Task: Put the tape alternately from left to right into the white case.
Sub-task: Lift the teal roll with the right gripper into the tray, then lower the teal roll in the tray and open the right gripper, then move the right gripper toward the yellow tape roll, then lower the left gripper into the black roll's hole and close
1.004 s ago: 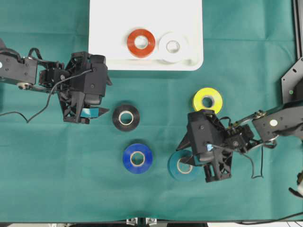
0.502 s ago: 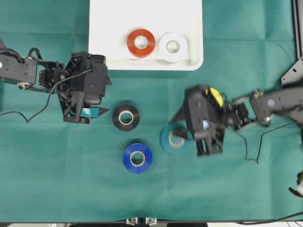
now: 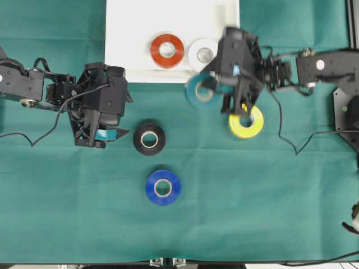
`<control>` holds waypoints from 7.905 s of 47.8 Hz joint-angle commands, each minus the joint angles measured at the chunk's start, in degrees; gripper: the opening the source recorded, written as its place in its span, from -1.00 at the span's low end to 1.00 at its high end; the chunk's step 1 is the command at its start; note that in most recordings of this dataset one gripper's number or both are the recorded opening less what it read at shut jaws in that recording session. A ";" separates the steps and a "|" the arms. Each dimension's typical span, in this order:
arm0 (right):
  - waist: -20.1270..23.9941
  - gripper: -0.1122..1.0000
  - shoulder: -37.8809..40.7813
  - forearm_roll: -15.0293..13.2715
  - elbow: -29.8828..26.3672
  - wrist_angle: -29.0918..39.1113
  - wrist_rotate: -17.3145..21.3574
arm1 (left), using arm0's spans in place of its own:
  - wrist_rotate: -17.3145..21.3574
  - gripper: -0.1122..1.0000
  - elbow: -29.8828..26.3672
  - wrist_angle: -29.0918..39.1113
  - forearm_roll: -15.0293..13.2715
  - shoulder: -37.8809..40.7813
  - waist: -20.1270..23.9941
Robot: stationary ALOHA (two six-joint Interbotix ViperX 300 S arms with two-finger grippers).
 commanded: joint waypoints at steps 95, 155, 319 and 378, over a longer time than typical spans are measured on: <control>-24.96 0.09 12.83 -6.06 -5.01 -9.32 -0.09 | -1.32 0.44 -0.44 -0.53 0.00 -0.70 -0.62; -16.08 0.74 4.22 -5.89 3.60 -19.95 0.35 | -1.41 0.44 -0.26 -0.53 -0.09 -0.62 -0.62; 5.89 0.73 7.65 -5.54 2.64 -12.30 7.21 | -1.67 0.44 -3.08 -6.06 -0.09 7.56 -5.98; 6.06 0.73 7.65 -5.54 2.90 -12.22 7.29 | -1.67 0.43 -8.96 -5.62 0.00 16.52 -8.53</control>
